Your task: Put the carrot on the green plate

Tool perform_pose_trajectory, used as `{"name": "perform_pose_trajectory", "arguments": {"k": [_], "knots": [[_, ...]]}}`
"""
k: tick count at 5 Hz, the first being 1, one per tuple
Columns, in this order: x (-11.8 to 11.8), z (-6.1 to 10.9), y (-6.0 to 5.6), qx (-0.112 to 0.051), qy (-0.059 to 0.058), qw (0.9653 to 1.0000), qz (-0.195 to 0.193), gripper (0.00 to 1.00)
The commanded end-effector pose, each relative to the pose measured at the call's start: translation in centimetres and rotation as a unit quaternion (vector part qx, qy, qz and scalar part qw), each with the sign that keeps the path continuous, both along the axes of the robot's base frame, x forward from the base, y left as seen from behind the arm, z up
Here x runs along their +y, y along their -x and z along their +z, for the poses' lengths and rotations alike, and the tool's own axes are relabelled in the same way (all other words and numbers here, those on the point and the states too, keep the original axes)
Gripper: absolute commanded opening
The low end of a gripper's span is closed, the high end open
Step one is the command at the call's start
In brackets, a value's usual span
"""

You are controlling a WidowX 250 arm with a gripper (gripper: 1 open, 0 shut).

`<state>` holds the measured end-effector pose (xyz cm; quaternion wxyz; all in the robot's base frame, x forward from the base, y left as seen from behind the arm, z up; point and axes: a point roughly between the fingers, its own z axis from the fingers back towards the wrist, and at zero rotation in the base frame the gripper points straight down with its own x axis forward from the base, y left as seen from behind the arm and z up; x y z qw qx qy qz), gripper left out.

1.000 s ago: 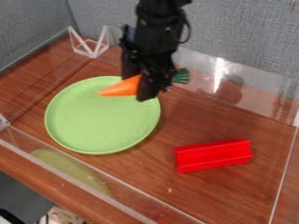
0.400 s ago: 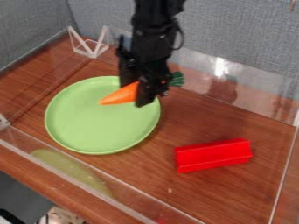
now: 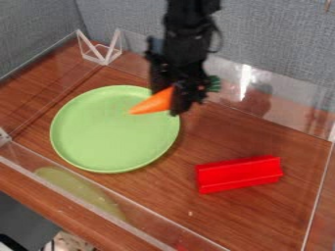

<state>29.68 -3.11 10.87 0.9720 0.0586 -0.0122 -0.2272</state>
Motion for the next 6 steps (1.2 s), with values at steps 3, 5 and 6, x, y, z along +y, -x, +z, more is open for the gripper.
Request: {"name": "perform_pose_trajectory", "arguments": {"k": [3,5,6], "knots": [[3.9,0.5,1.8,-0.016,0.015,0.9969,0.075,0.0],[-0.3,2.1,0.2,-0.035,0.022,0.9988,0.028,0.0],[2.5,1.4,1.1,-0.02,0.021,0.9979,0.059,0.0]]}}
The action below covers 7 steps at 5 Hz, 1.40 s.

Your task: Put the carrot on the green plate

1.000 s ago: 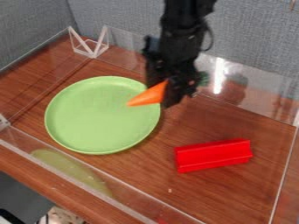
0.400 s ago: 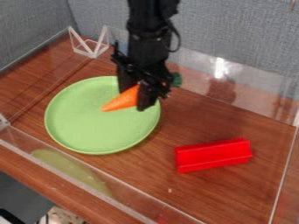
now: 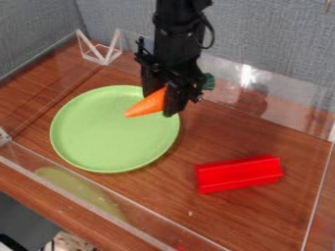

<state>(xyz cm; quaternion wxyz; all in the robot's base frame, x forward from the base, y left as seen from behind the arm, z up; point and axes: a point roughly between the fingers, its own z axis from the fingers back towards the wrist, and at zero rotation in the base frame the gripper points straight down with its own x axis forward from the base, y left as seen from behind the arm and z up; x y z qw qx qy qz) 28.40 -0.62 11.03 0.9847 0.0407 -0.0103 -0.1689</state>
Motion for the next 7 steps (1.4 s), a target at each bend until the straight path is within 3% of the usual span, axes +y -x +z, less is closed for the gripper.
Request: {"name": "perform_pose_trajectory", "arguments": {"k": [1,2,3,4,5,7], "knots": [[1.5,0.4,1.6,-0.011,-0.001,0.9998,0.016,0.0],[3.4,-0.5,2.8,-0.006,0.0,0.9996,0.027,0.0],[4.5,-1.6,3.4,-0.004,0.01,0.9996,0.028,0.0],[5.0,-2.6,3.4,-0.001,0.016,0.9996,0.024,0.0],[5.3,-2.8,3.1,0.0,0.019,0.9996,0.019,1.0],[5.9,-2.8,2.0,-0.005,0.021,0.9996,0.02,1.0]]}}
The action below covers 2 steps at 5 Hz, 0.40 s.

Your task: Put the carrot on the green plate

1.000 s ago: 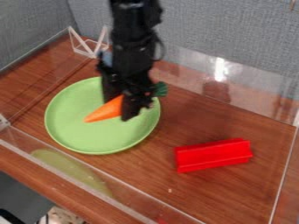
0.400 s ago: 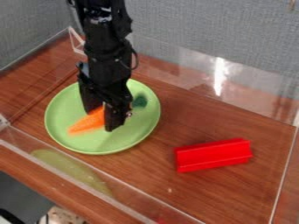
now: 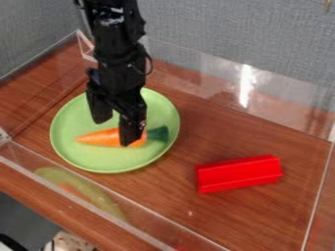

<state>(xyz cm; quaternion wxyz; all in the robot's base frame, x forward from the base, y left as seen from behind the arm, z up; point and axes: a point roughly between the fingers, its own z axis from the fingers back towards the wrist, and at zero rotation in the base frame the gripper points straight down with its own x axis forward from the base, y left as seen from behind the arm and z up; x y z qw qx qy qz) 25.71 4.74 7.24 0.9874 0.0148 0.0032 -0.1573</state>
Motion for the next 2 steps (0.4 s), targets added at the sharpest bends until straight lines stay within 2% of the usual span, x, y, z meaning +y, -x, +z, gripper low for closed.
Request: {"name": "perform_pose_trajectory", "arguments": {"k": [1,2], "knots": [[0.9,0.96,-1.68,-0.026,-0.005,0.9996,0.009,1.0],[1.31,0.79,-2.33,-0.028,-0.006,0.9995,0.011,1.0]]}}
